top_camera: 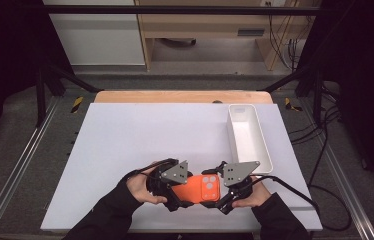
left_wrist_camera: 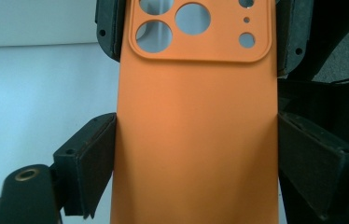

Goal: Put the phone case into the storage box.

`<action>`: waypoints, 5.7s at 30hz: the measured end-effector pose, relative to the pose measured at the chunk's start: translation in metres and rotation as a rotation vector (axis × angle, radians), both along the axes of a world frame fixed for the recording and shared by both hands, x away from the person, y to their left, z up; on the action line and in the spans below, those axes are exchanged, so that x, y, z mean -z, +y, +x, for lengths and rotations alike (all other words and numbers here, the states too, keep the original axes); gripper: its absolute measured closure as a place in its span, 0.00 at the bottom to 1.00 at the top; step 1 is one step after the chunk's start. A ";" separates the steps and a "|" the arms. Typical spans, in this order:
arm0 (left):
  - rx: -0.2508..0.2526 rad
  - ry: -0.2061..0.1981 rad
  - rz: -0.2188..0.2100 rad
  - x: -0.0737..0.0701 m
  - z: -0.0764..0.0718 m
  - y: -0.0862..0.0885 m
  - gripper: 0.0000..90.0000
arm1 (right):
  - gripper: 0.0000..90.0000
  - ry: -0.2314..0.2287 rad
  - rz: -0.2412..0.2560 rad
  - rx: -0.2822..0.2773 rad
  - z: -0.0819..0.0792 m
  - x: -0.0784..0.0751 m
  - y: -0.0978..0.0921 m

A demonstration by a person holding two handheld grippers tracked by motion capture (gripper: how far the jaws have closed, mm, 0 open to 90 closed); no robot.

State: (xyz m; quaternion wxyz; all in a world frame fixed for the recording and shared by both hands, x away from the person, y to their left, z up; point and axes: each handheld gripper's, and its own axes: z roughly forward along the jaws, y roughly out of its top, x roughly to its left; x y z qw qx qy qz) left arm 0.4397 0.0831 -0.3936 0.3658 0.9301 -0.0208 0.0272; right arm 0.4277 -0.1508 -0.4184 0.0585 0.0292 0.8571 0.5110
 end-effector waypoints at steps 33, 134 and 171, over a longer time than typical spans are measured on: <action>-0.002 -0.008 -0.023 -0.001 -0.002 -0.002 0.12 | 0.18 0.022 -0.003 -0.006 0.000 -0.003 -0.003; -0.083 -0.031 0.169 0.017 -0.001 -0.028 0.00 | 0.18 0.056 -0.550 -0.012 0.011 -0.074 0.038; -0.029 -0.036 0.256 0.008 -0.001 -0.046 0.14 | 0.18 0.036 -0.562 -0.046 0.009 -0.069 0.044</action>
